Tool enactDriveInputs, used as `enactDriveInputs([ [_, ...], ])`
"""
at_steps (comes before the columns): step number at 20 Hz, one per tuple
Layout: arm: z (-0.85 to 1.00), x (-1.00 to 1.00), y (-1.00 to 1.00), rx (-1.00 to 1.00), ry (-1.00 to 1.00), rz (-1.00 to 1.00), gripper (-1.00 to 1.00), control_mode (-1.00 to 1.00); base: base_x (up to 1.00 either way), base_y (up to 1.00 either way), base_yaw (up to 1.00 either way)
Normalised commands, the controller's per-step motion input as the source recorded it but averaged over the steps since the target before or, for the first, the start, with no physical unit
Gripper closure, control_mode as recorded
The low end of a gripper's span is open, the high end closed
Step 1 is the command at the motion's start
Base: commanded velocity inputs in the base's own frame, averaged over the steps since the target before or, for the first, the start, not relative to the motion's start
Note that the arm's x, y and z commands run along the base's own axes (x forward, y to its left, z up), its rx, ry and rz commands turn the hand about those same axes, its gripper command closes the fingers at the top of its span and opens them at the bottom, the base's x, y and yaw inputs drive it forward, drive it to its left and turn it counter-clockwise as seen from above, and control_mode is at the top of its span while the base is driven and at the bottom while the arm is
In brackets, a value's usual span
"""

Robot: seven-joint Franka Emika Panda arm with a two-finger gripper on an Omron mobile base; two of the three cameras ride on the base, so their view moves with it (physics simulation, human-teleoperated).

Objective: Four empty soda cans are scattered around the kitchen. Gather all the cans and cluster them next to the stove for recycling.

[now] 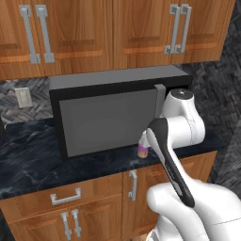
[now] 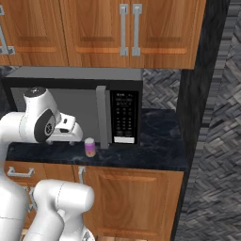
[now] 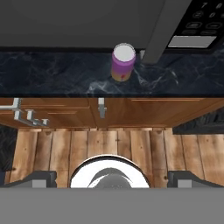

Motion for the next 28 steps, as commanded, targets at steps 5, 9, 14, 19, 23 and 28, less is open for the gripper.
enactDriveInputs([
  [5, -0.15, 0.13, 0.00, 0.00, 0.00, 0.00, -1.00, -1.00, 0.00, 0.00, 0.00],
  [9, -0.09, 0.11, 0.00, 0.00, 0.00, 0.00, -1.00, -1.00, 0.00, 0.00, 0.00],
  [14, -0.07, 0.09, 0.00, 0.00, 0.00, 0.00, -1.00, -1.00, 0.00, 0.00, 0.00],
  [19, -0.07, 0.03, 0.00, 0.00, 0.00, 0.00, -1.00, -1.00, 0.00, 0.00, 0.00],
  [23, -0.08, 0.02, 0.00, 0.00, 0.00, 0.00, -1.00, -1.00, 0.00, 0.00, 0.00],
  [28, -0.07, 0.00, -0.06, 0.00, 0.00, 0.00, -1.00, -1.00, 0.00, 0.00, 0.00],
])
